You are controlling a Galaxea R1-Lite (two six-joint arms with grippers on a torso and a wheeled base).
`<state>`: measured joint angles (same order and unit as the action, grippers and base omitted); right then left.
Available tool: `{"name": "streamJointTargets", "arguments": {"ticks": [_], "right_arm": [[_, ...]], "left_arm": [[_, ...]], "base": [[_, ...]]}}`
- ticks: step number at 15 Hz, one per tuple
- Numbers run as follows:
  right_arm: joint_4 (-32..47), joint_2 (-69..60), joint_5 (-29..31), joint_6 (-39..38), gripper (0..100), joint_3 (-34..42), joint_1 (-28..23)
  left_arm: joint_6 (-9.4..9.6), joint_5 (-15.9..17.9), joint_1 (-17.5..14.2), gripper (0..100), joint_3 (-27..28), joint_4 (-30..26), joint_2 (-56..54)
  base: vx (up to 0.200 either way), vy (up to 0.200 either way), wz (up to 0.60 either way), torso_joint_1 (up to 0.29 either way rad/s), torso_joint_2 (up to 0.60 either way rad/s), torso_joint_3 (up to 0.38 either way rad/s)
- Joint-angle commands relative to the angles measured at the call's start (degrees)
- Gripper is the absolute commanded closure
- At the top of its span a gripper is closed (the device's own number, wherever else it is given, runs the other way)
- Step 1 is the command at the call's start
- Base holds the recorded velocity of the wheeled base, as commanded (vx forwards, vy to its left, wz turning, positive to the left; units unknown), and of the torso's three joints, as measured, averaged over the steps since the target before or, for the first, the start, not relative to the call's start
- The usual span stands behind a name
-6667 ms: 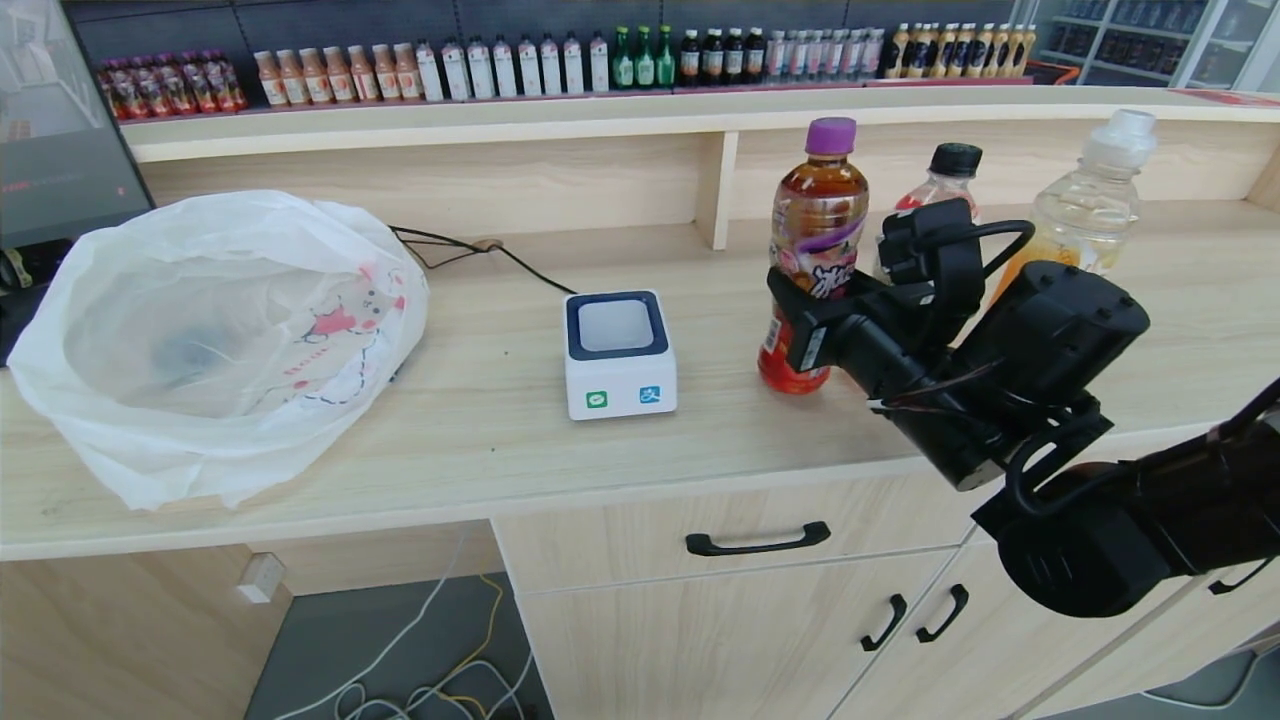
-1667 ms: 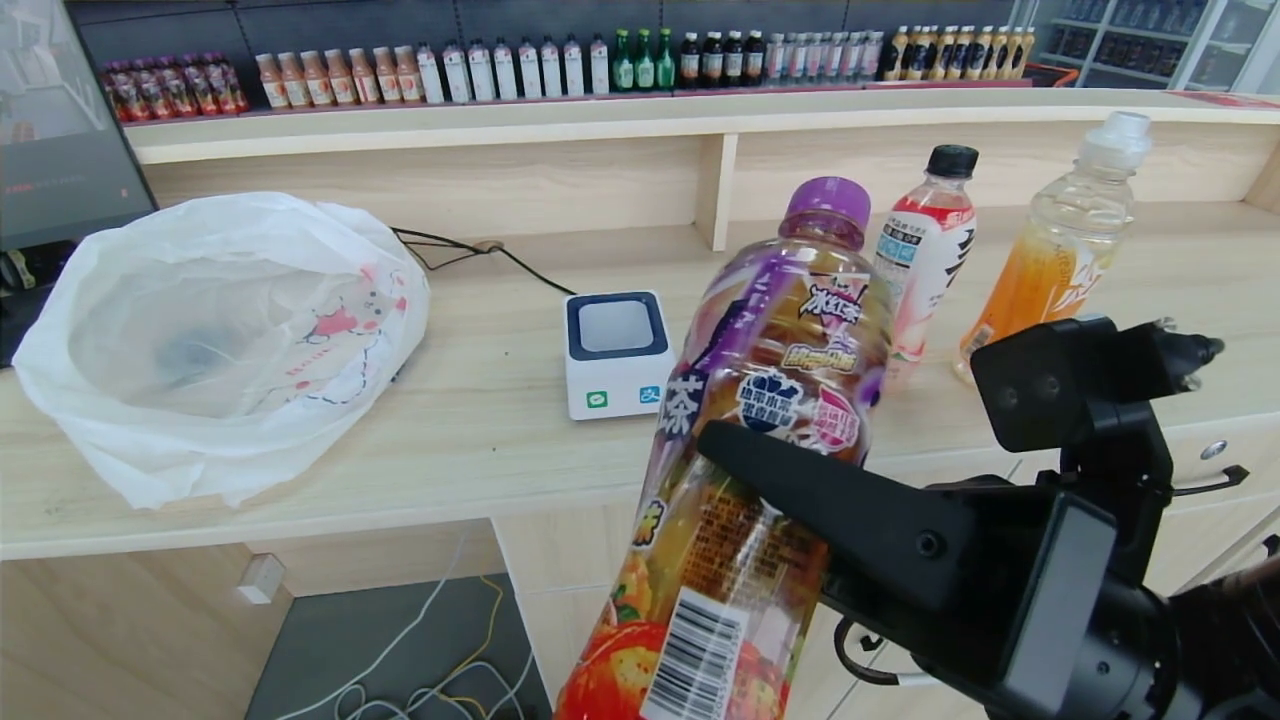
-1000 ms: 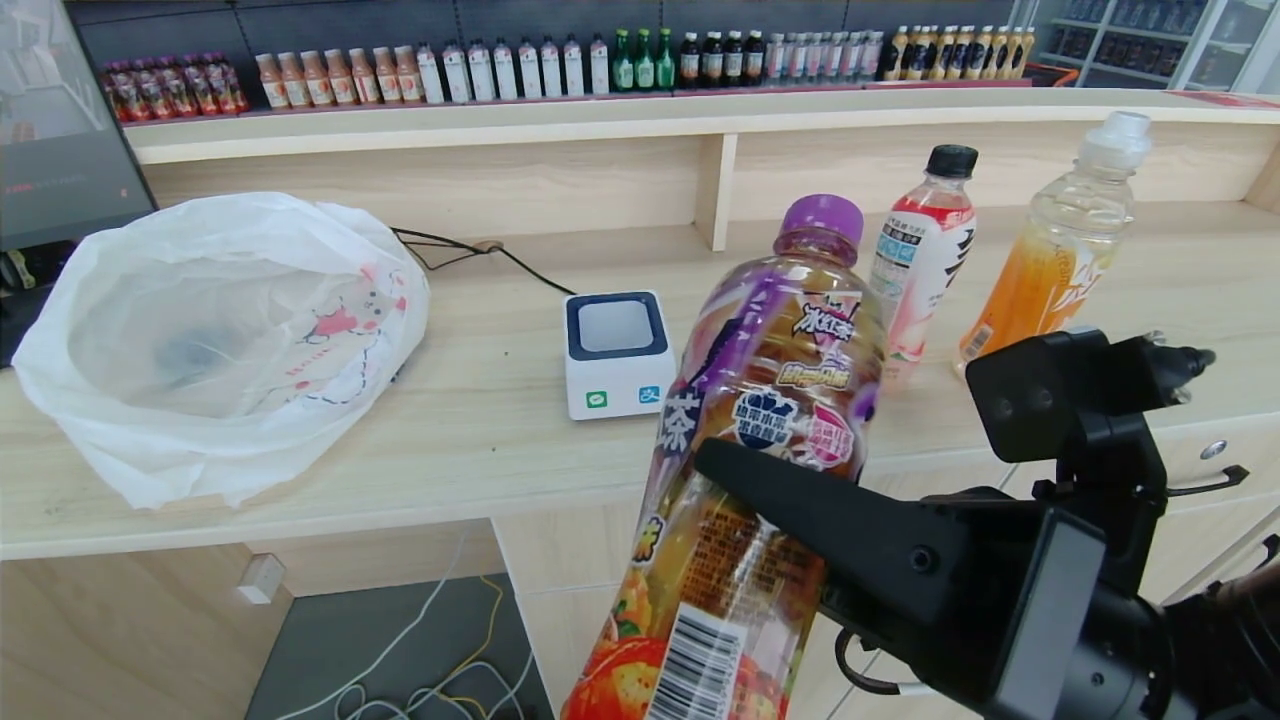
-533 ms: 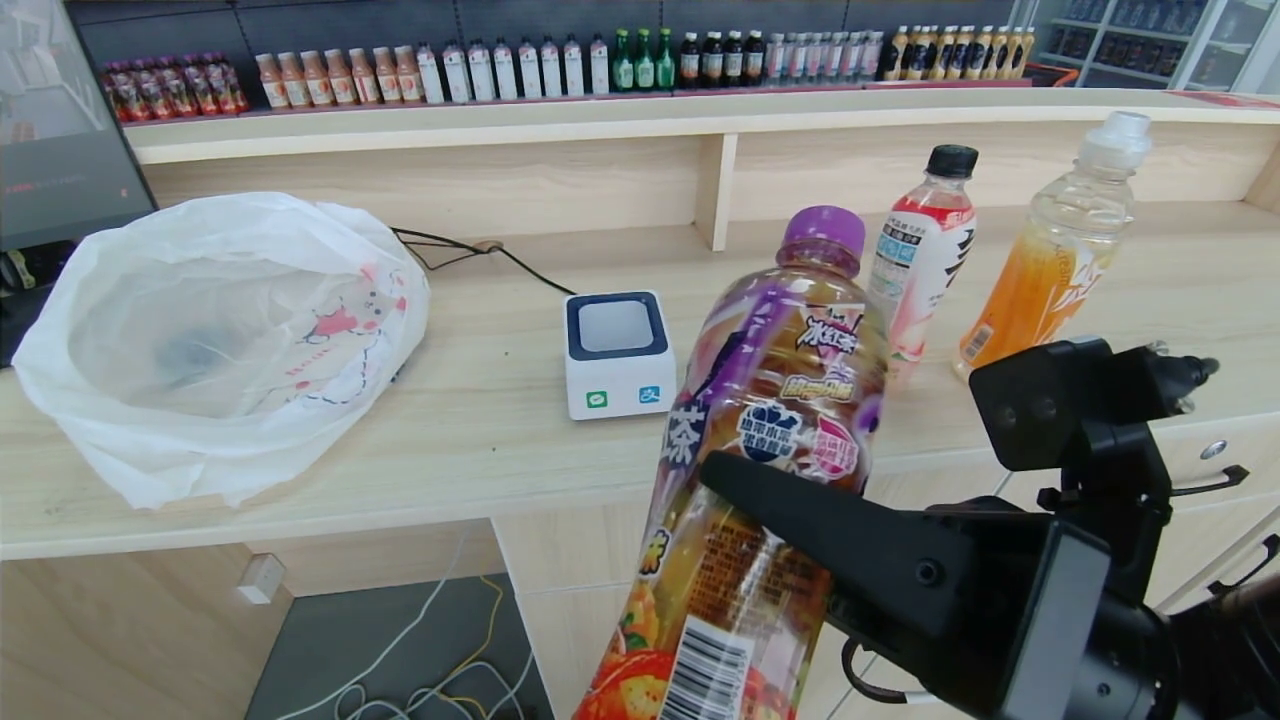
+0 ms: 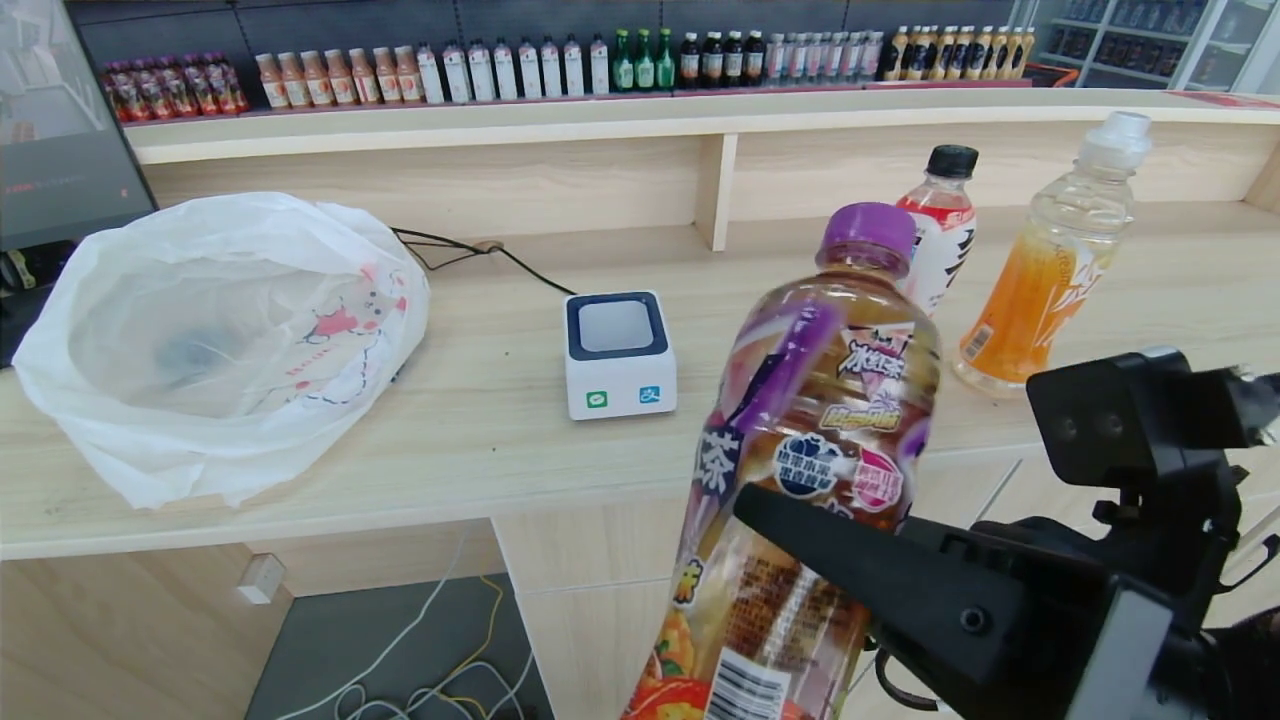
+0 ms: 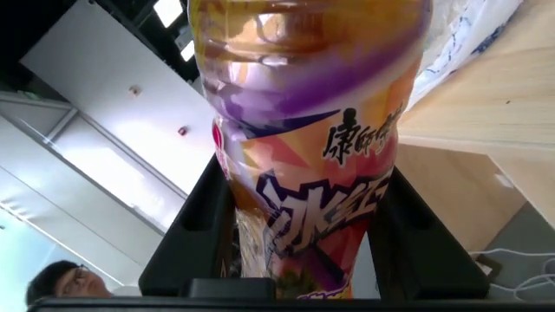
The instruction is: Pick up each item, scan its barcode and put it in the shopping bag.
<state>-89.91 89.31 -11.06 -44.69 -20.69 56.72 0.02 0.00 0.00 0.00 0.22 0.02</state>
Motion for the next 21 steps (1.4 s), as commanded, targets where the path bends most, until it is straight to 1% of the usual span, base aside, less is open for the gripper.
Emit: {"name": "streamJointTargets", "arguments": {"ticks": [1,4,5,6,8,11,12,13,14,16,17,18,19,20,21], "right_arm": [[-0.1,-1.8,0.0,2.2,100,2.2,-0.5],[-0.1,-3.4,0.4,10.5,100,4.7,-1.9],[-0.1,-3.4,1.5,13.8,100,4.4,-3.5],[-0.1,-3.4,1.9,14.6,100,4.4,-3.8],[-0.1,-4.4,6.1,21.8,100,4.3,-4.6],[-0.1,-5.5,9.8,32.1,100,4.9,-4.7],[-0.1,-5.5,11.1,35.5,100,5.0,-6.0],[-0.1,-6.1,13.1,41.6,100,6.1,-9.2],[-0.1,-8.2,12.8,46.4,100,6.6,-10.9],[-0.1,-8.7,14.3,51.0,100,7.2,-11.1],[-0.1,-8.5,18.7,52.2,100,7.3,-11.4],[-0.1,-8.4,20.5,52.2,100,7.4,-11.4],[-0.1,-8.4,22.5,52.0,100,5.2,-11.6],[-0.1,-8.4,22.6,52.0,100,2.9,-13.0],[-0.1,-8.4,22.6,52.0,100,3.1,-14.1]], "left_arm": [[-0.02,0.0,0.0,0,0.0,0.0,0.0],[-0.02,0.0,0.0,0,0.0,0.0,0.0],[-0.02,-0.1,0.0,0,0.0,-0.1,0.0],[-0.02,0.0,0.0,0,0.0,-0.1,0.0],[-0.02,0.0,0.1,0,0.0,0.0,0.0],[-0.02,0.0,0.0,0,0.0,0.0,0.0],[-0.02,0.0,0.0,0,0.0,0.0,0.0],[-0.02,0.0,0.0,0,0.0,0.0,0.0],[-0.02,0.0,0.0,0,0.0,0.0,0.0],[-0.02,0.0,0.0,0,0.0,0.0,0.0],[-0.02,0.0,0.0,0,0.0,0.0,0.0],[-0.02,0.0,0.1,0,0.0,0.0,0.0],[-0.02,0.0,0.1,0,0.0,0.0,0.0],[-0.02,0.0,0.0,0,0.0,0.0,0.0],[-0.02,0.0,0.1,0,0.0,0.0,0.0]], "base": [[0.000,0.000,0.00,0.000,0.00,0.000],[0.000,0.000,0.00,0.000,0.00,0.000],[0.000,0.000,0.00,0.000,0.00,0.000],[0.000,0.000,0.00,0.000,0.00,0.000],[0.000,0.000,0.00,0.000,0.00,0.000],[0.000,0.000,0.00,0.000,0.00,0.000],[0.000,0.000,0.00,0.000,0.00,0.000],[0.000,0.000,0.00,0.000,0.00,0.000],[0.000,0.000,0.00,0.000,0.00,0.000],[0.000,0.000,0.00,0.000,0.00,0.000],[0.000,0.000,0.00,0.000,0.00,0.000],[0.000,0.000,0.00,0.000,0.00,0.000],[0.000,0.000,0.00,0.000,0.00,0.000],[0.000,0.000,0.00,0.000,0.00,0.000],[0.000,0.000,0.00,0.000,0.00,0.000]]}}
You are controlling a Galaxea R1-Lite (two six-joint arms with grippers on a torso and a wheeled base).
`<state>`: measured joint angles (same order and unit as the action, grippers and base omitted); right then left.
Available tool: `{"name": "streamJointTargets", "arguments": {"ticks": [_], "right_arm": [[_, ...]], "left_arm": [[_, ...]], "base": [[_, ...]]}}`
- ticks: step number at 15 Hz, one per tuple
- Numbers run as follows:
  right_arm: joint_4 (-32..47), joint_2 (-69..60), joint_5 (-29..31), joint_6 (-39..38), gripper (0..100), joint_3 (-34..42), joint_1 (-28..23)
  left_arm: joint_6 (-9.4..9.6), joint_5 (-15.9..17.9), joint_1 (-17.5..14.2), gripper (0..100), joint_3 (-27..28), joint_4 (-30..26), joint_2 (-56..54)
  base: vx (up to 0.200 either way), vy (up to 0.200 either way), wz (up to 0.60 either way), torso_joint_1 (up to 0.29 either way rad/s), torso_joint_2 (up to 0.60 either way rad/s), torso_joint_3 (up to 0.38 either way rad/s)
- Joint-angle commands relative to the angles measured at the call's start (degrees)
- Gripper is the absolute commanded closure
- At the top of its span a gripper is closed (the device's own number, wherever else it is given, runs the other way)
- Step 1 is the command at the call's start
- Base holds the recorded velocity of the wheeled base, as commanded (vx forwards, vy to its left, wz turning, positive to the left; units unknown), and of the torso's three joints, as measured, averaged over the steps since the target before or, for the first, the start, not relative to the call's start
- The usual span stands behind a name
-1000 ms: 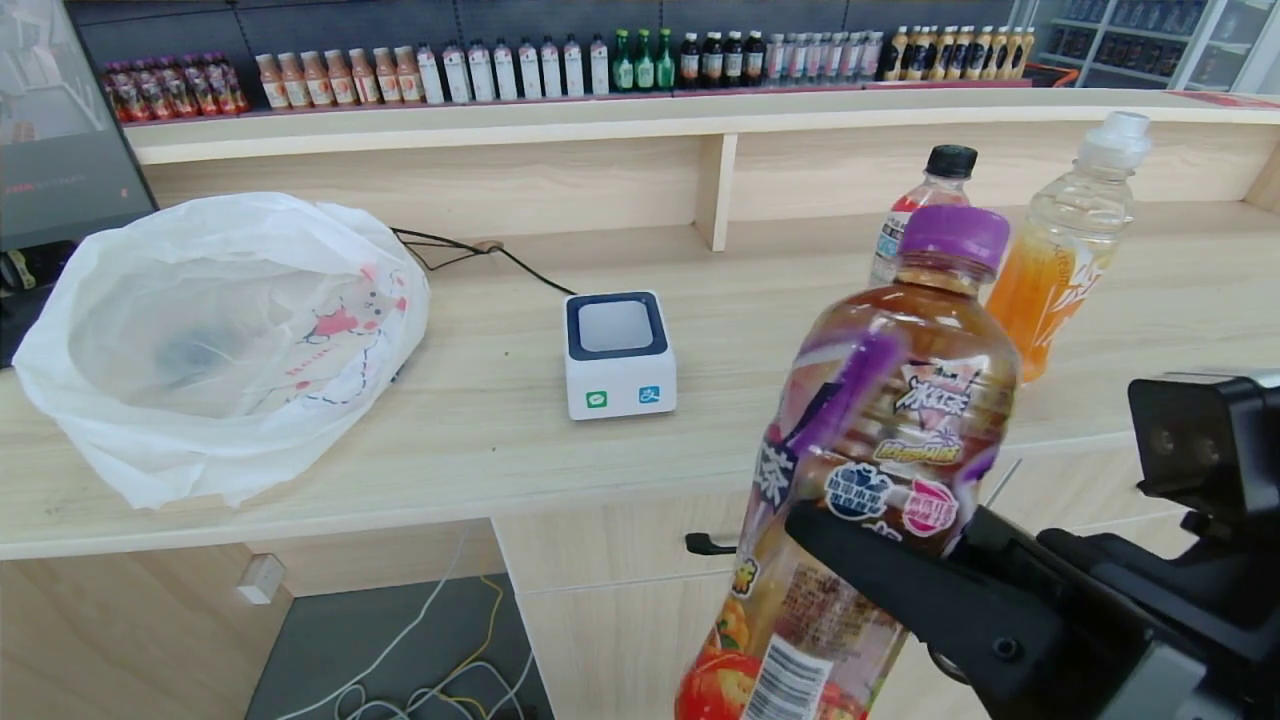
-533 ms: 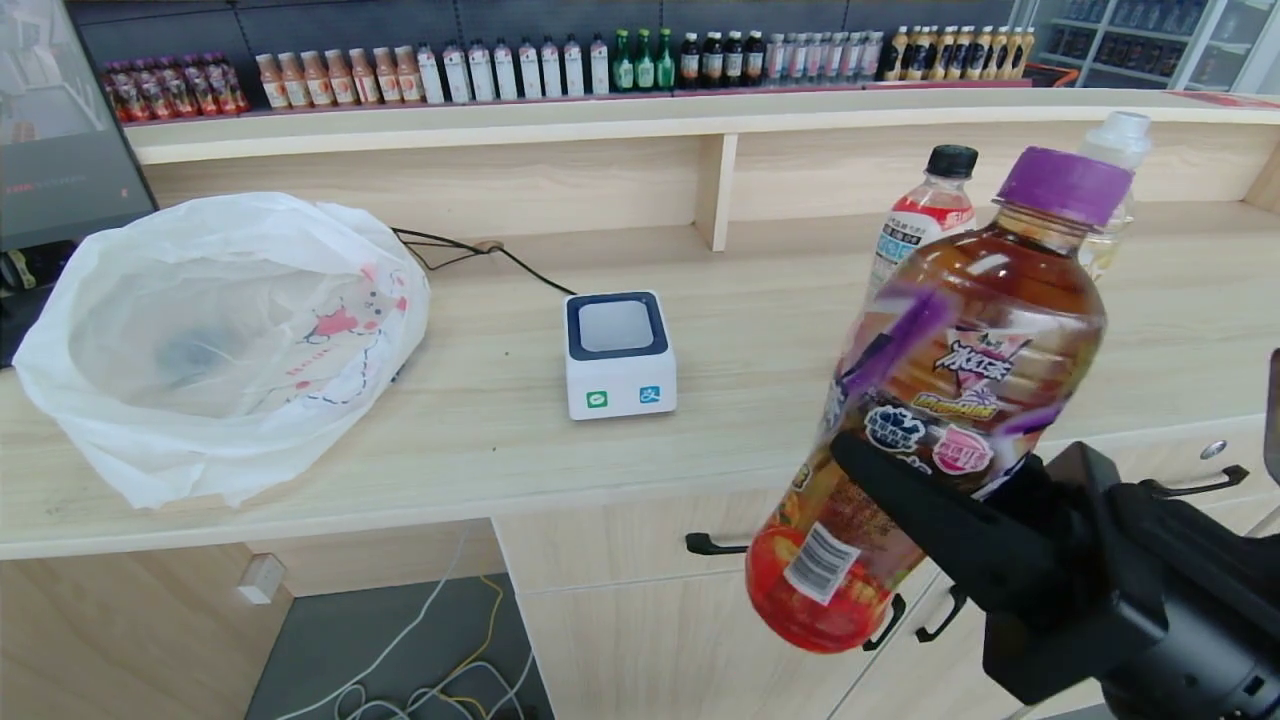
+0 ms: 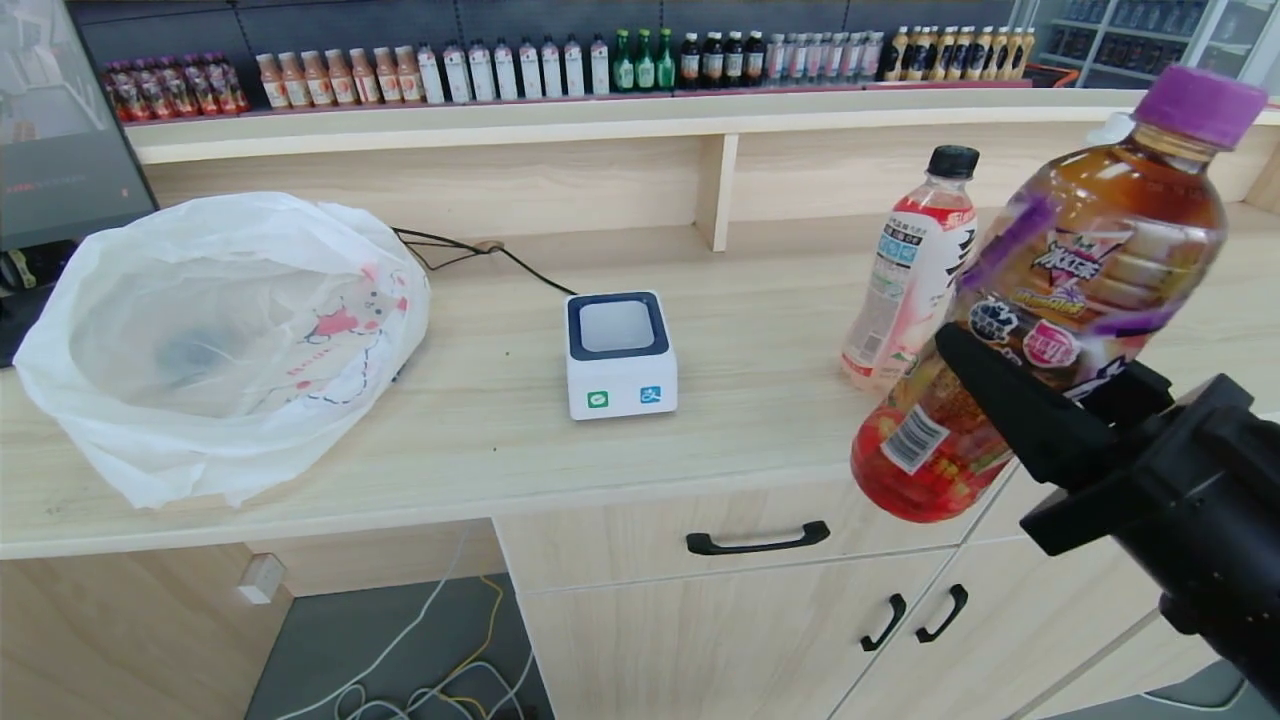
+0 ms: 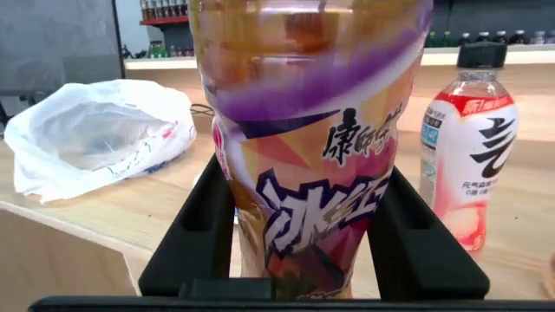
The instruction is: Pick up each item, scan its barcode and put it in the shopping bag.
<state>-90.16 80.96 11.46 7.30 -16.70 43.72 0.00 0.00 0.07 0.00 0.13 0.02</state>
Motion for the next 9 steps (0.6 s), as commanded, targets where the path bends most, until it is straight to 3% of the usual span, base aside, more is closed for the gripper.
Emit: {"name": "streamJointTargets", "arguments": {"ticks": [1,5,9], "right_arm": [[0.2,-0.4,0.1,-0.3,100,-0.2,-2.2],[0.2,2.6,0.2,-0.5,100,-3.2,-3.5],[0.2,2.7,0.4,2.3,100,-0.8,-4.5]], "left_arm": [[0.00,0.0,-0.1,0,0.0,0.0,0.0],[0.00,0.0,-0.1,0,0.0,0.0,0.0],[0.00,0.0,0.0,0,0.0,0.0,0.0]], "base": [[0.000,0.000,0.00,0.000,0.00,0.000],[0.000,0.000,0.00,0.000,0.00,0.000],[0.000,0.000,0.00,0.000,0.00,0.000]]}}
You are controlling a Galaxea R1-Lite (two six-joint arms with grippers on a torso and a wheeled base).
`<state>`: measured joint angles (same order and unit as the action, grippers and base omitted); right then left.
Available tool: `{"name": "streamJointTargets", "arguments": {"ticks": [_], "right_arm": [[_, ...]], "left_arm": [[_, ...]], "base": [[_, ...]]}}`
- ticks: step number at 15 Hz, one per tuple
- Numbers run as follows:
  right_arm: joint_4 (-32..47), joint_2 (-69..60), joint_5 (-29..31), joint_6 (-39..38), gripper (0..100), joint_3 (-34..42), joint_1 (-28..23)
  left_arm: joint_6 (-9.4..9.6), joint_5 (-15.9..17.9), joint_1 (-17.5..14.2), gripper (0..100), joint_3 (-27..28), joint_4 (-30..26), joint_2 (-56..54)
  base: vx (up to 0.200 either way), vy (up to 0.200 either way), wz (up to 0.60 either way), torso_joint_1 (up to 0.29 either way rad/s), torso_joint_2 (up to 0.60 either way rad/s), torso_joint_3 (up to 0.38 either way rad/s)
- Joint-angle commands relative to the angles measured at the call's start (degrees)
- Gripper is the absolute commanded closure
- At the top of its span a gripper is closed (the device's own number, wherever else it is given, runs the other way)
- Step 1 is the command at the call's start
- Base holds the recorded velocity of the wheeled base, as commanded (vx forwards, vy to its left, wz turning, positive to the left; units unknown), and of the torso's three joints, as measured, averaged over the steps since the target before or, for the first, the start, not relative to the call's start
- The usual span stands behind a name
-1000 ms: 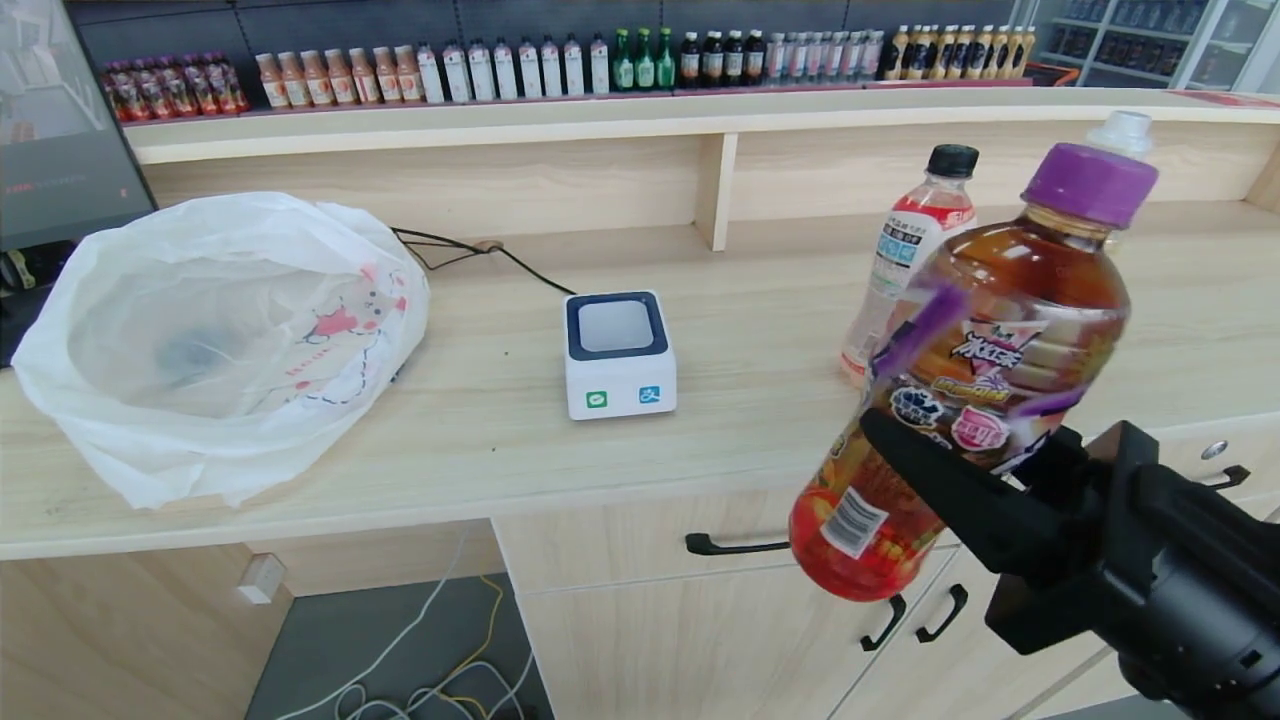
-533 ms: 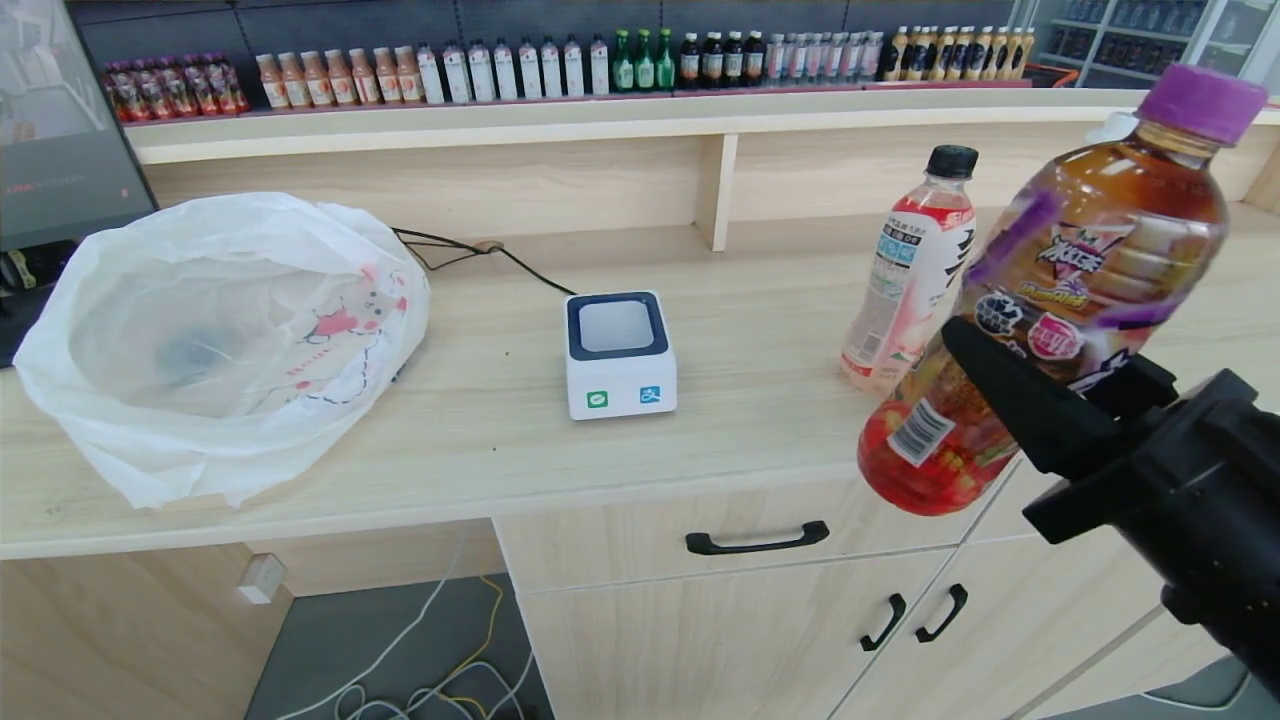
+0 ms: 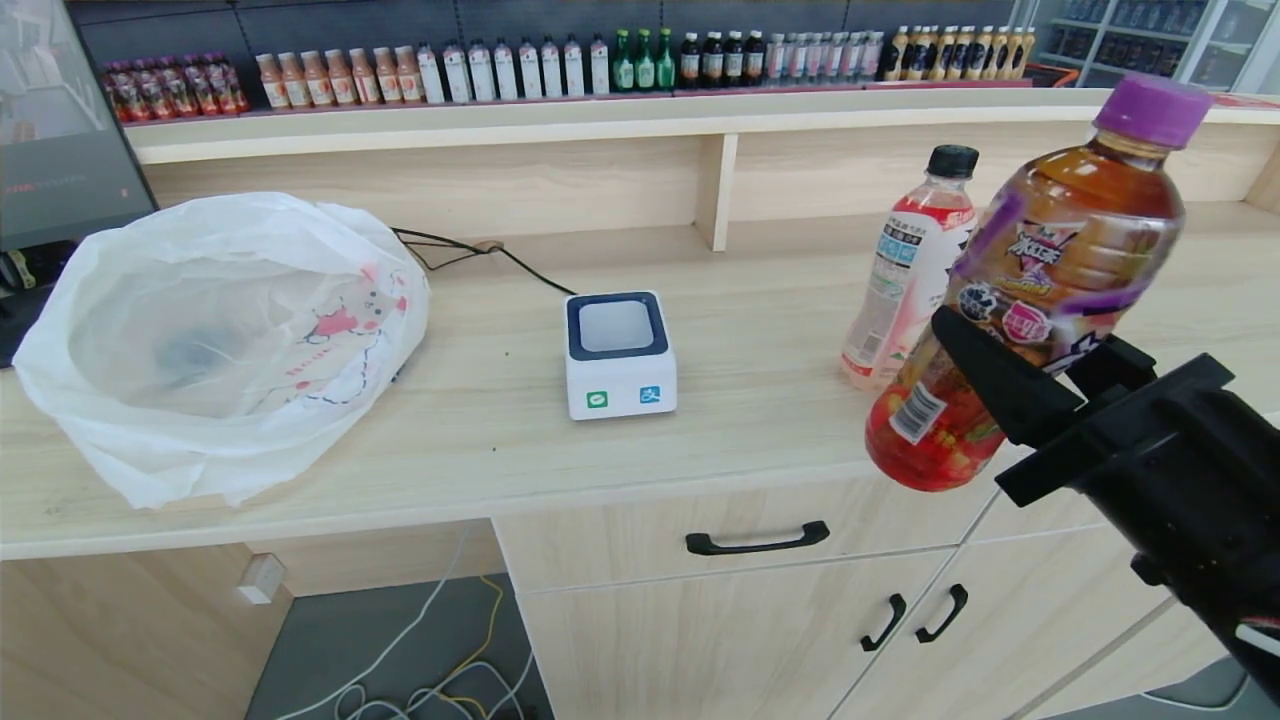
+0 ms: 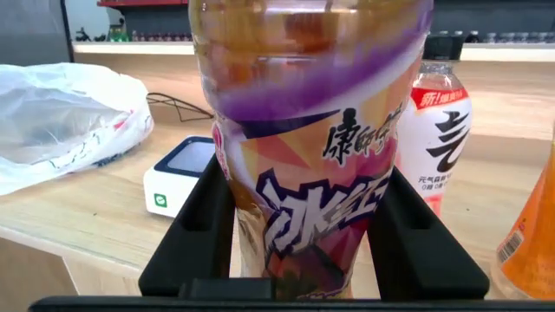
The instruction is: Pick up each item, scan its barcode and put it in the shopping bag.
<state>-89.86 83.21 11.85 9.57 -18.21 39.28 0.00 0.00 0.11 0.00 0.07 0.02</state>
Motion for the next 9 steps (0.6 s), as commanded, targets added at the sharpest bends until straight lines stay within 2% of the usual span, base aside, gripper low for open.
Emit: {"name": "streamJointTargets", "arguments": {"ticks": [1,6,9], "right_arm": [[-0.1,0.5,0.0,0.0,100,0.7,-0.1],[-0.1,2.6,0.0,0.0,100,0.6,-0.1],[-0.1,3.0,0.0,-0.2,100,0.5,-0.1]], "left_arm": [[0.00,0.0,0.0,0,0.0,0.0,0.0],[0.00,0.0,0.0,0,0.0,0.0,0.0],[0.00,0.0,0.0,0,0.0,0.0,0.0]], "base": [[0.000,0.000,0.00,0.000,0.00,0.000],[0.000,0.000,0.00,0.000,0.00,0.000],[0.000,0.200,0.00,0.001,0.00,0.004]]}}
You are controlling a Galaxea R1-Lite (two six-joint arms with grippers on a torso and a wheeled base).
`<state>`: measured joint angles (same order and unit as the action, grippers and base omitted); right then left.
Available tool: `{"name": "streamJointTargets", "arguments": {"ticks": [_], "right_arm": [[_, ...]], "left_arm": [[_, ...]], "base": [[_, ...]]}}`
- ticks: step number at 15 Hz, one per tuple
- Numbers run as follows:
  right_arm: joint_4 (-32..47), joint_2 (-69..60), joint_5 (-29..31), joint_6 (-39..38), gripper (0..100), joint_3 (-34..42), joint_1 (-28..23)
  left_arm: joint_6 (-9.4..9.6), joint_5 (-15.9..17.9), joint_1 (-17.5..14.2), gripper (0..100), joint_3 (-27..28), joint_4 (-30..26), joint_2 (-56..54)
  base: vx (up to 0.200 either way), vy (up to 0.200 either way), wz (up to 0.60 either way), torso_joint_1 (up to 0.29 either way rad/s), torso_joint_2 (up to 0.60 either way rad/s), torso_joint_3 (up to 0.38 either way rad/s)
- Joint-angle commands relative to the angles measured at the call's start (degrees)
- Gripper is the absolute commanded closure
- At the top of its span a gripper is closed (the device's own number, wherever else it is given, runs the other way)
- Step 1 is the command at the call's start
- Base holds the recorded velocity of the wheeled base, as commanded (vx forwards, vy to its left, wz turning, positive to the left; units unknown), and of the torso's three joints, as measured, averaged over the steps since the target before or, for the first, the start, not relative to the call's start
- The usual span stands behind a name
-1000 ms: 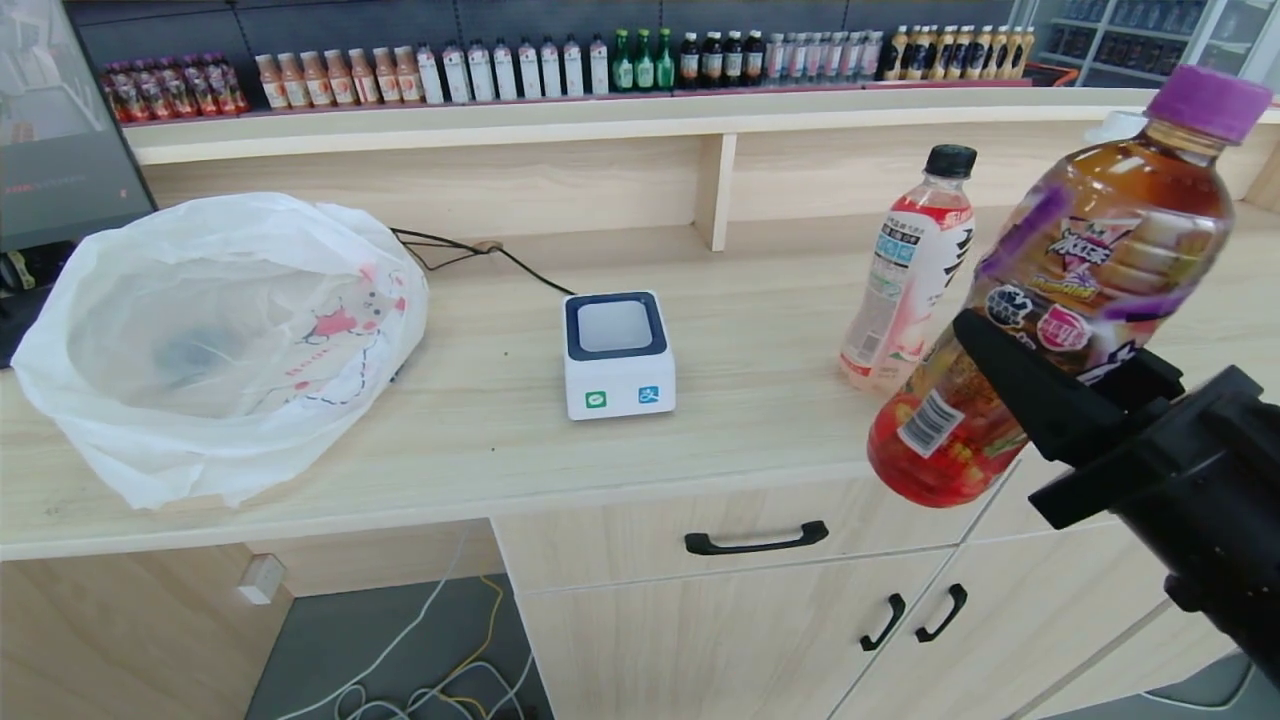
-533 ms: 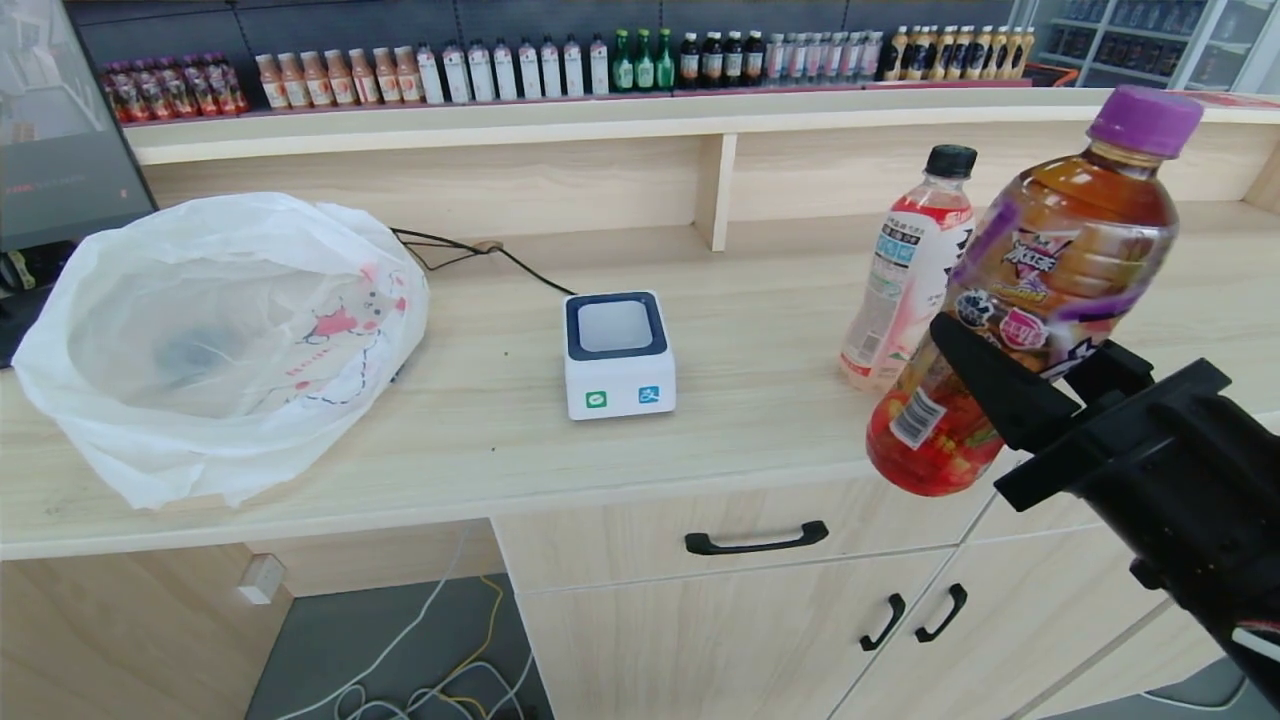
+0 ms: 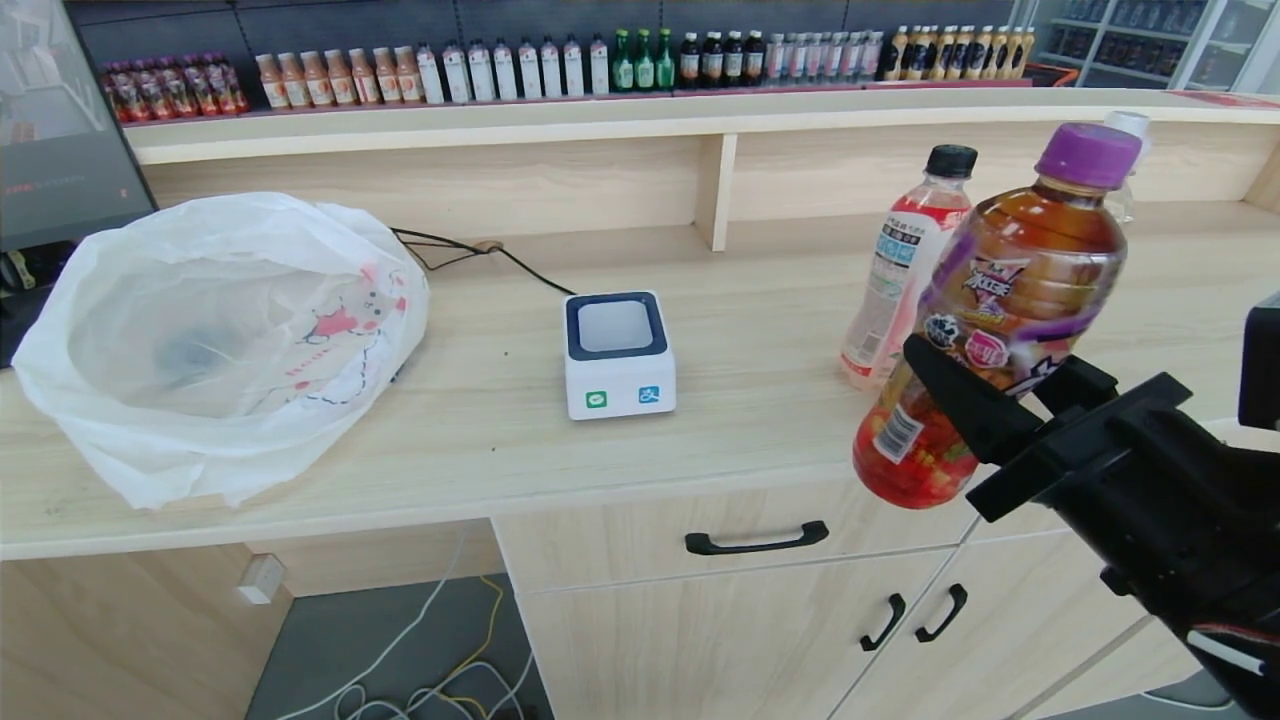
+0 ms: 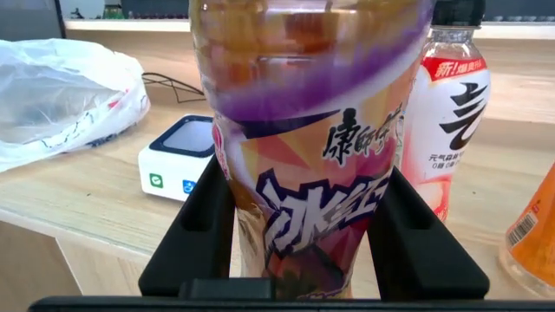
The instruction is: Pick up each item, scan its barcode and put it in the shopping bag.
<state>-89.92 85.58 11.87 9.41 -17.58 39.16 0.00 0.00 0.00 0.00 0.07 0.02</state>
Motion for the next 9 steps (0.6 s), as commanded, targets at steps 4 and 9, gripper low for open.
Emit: {"name": "streamJointTargets", "arguments": {"ticks": [4,9], "right_arm": [[-0.1,1.1,0.0,-0.3,100,-0.4,0.0],[-0.1,1.1,0.0,-0.4,100,-0.6,-0.1]], "left_arm": [[0.00,0.0,0.0,0,0.0,0.0,0.0],[0.00,0.0,0.0,0,0.0,-0.1,0.0]], "base": [[0.000,0.200,0.00,-0.001,0.00,0.002],[0.000,0.200,0.00,0.002,0.00,0.000]]}}
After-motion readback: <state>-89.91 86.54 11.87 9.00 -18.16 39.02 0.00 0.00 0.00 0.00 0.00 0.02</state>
